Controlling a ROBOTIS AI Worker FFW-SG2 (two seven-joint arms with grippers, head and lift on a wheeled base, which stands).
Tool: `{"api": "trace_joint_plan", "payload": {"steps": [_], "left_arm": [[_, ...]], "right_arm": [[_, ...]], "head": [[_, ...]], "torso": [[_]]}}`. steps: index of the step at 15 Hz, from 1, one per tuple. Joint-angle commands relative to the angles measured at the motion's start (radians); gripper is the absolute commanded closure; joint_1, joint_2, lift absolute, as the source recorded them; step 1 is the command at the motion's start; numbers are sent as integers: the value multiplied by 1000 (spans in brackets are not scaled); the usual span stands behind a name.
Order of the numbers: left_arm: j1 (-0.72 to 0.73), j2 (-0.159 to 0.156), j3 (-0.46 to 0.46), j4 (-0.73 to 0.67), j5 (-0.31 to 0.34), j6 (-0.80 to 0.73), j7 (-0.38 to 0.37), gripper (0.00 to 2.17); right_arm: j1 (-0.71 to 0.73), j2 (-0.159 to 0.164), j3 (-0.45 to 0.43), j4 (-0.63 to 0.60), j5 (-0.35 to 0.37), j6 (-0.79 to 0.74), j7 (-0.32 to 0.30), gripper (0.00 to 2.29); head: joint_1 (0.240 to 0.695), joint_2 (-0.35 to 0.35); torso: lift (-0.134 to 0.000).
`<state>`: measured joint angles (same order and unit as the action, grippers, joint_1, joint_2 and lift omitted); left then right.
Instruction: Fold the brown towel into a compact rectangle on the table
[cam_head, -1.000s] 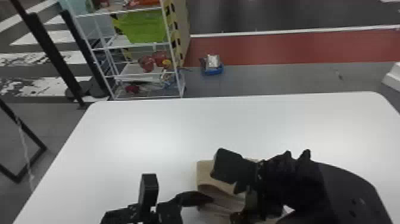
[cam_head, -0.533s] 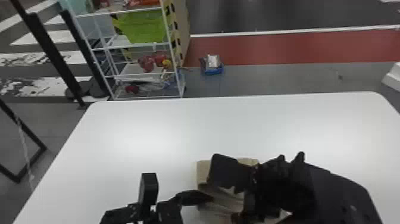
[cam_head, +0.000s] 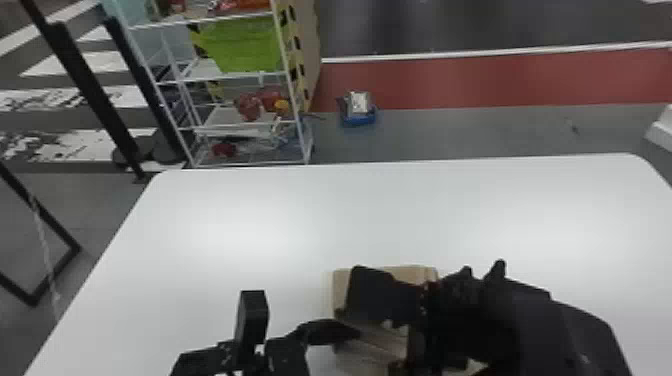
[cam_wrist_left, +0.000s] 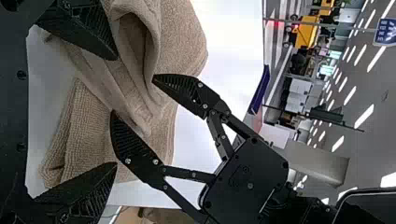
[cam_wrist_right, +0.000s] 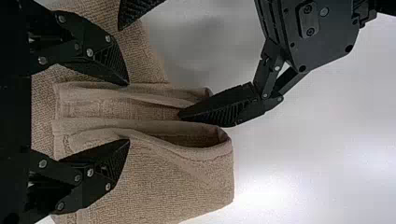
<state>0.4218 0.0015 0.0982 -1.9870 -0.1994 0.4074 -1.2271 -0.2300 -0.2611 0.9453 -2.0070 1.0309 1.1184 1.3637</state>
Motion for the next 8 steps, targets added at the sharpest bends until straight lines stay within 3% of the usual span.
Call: {"api": "trace_joint_plan", "payload": {"steps": [1,8], "left_arm": [[0,-4,0,0,0,0,-2,83],[0,-4,0,2,0,0,-2,87]], "right_arm": [[4,0,7,1,8,1,3,535],[4,2,12,21,34,-18,3,535]], "head": [[695,168],[695,168]], "torso": [[-123],[-123]]}}
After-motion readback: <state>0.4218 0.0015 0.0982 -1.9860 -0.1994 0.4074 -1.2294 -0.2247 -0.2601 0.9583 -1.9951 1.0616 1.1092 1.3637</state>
